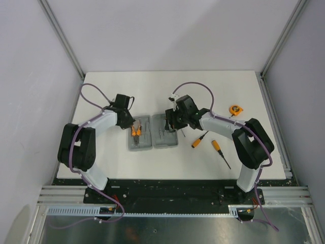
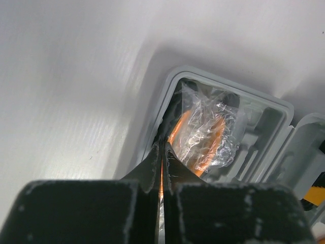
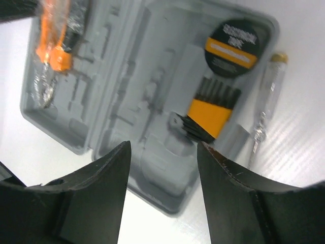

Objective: Pack the tool kit

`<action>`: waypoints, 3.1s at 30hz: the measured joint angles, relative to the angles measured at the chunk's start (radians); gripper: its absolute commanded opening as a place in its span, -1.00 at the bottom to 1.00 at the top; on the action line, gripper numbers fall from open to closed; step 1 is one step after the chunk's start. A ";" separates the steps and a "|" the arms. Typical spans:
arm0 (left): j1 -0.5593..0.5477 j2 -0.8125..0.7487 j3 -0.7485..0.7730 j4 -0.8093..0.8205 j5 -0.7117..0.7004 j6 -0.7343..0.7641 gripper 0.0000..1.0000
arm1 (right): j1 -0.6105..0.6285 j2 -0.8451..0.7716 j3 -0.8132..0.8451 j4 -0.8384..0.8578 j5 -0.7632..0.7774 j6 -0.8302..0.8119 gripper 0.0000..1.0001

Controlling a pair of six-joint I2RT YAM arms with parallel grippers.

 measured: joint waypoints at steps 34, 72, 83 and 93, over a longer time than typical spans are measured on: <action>0.013 -0.060 0.076 -0.176 0.042 0.080 -0.58 | 0.161 0.477 0.554 0.055 -0.079 0.062 -0.30; 0.059 0.027 0.024 -0.047 0.143 0.094 -0.99 | 0.162 0.568 0.635 0.039 -0.104 0.040 -0.87; 0.063 0.026 0.017 -0.035 0.148 0.089 -1.00 | 0.162 0.584 0.662 0.019 -0.108 0.043 -0.88; 0.063 0.021 0.013 -0.029 0.148 0.087 -0.96 | 0.163 0.594 0.691 -0.016 -0.105 0.044 -0.76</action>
